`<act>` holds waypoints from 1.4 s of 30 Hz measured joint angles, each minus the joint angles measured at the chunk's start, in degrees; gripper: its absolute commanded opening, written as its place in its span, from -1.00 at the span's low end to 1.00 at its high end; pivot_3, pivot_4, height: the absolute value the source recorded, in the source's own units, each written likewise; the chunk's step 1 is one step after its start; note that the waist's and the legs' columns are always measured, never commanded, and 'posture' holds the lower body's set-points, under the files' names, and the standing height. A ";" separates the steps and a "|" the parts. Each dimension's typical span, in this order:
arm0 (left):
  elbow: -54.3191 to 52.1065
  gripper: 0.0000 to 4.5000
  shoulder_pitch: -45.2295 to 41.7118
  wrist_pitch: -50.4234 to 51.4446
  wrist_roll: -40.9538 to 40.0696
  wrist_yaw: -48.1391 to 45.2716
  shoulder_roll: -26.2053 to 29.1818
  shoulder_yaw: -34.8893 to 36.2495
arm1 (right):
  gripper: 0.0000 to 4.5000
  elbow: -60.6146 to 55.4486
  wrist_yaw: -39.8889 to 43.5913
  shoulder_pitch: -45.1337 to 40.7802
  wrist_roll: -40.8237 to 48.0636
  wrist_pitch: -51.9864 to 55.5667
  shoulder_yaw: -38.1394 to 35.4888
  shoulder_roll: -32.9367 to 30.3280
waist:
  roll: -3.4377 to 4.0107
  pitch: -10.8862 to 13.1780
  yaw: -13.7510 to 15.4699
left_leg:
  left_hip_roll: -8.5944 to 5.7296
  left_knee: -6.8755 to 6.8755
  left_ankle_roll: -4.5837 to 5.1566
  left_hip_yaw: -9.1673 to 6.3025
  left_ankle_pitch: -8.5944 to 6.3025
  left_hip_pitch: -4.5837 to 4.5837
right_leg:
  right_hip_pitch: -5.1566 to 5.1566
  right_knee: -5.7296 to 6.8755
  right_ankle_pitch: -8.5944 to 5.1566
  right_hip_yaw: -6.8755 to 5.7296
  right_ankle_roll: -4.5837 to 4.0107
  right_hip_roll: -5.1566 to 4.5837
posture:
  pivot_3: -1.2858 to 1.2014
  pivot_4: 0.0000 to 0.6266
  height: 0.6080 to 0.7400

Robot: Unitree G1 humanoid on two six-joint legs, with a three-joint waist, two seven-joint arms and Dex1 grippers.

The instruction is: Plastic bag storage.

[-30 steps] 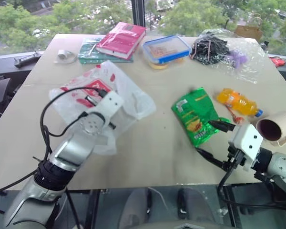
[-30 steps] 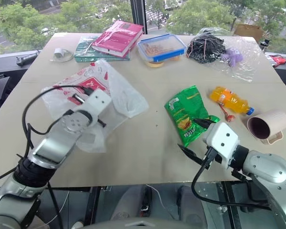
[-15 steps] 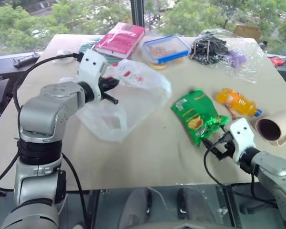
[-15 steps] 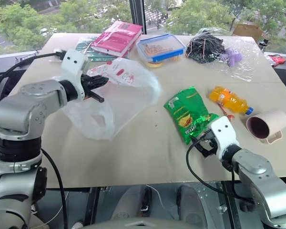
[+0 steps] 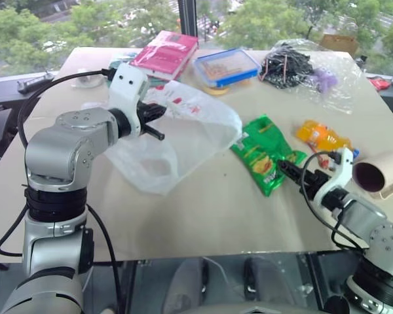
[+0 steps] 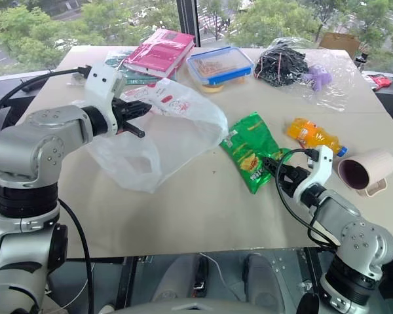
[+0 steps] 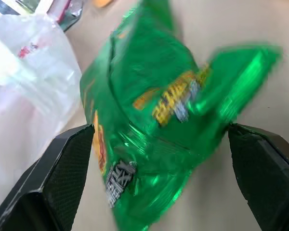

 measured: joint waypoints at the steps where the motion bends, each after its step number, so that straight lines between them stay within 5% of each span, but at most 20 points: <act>1: 0.00 -0.98 -0.11 0.19 -0.01 0.29 -0.11 0.00 | 1.00 2.07 -0.32 -0.48 -0.94 -0.98 1.22 0.03 | 0.00 0.00 -0.03 | -0.01 0.00 0.00 0.01 0.00 0.00 | 0.00 0.00 0.00 0.01 0.00 0.00 | 0.03 -0.52 1.00; 8: -0.16 -0.98 -0.25 1.31 -0.03 1.28 -0.31 0.01 | 1.00 8.59 -0.48 -3.29 -3.89 -9.59 6.22 1.33 | -0.01 -0.02 -0.73 | 0.00 0.00 0.01 0.01 0.00 0.06 | 0.01 0.04 0.01 0.03 0.01 0.02 | 0.03 -0.52 1.00; 10: -0.25 -1.00 -0.25 1.54 -0.03 1.45 -0.31 0.01 | 0.76 10.29 -0.16 -3.64 -4.99 -12.41 7.52 1.37 | -0.01 -0.02 -0.95 | 0.00 0.00 0.00 0.01 0.01 0.06 | 0.01 0.05 0.01 0.03 0.01 0.02 | 0.03 -0.52 1.00; 19: -0.10 -1.00 -0.34 2.36 0.10 3.12 -0.43 0.27 | -0.98 11.27 2.91 -2.15 -8.12 -19.34 12.42 -1.39 | 0.00 -0.01 -1.17 | 0.01 -0.01 -0.01 0.01 0.01 0.02 | -0.02 0.04 0.00 0.04 0.01 0.00 | 0.03 -0.52 1.00; 28: 2.92 -1.00 -3.91 2.42 1.10 4.55 -1.56 0.29 | -0.98 -3.50 2.76 2.57 1.21 -12.58 10.56 -8.83 | 0.04 0.02 -1.07 | 0.01 -0.02 0.00 0.00 0.00 -0.01 | -0.04 0.02 0.00 0.04 0.01 -0.01 | 0.03 -0.52 1.00; 33: 4.78 -1.00 -4.27 2.23 1.77 4.88 -2.06 0.05 | -0.98 -13.85 2.14 5.38 18.80 -5.49 9.64 -17.94 | 0.04 0.02 -1.17 | 0.05 -0.03 0.11 0.00 -0.06 0.00 | -0.04 0.02 0.00 0.04 0.01 -0.01 | 0.03 -0.52 1.00; 42: 5.80 -1.00 -5.44 0.10 3.27 4.93 -3.12 -0.65 | -0.98 -13.33 -8.48 1.35 43.52 -8.53 16.97 -29.50 | 0.01 0.02 -1.05 | 0.04 -0.01 0.22 0.01 -0.12 -0.02 | -0.02 -0.02 0.00 0.05 0.00 -0.04 | 0.03 -0.52 1.00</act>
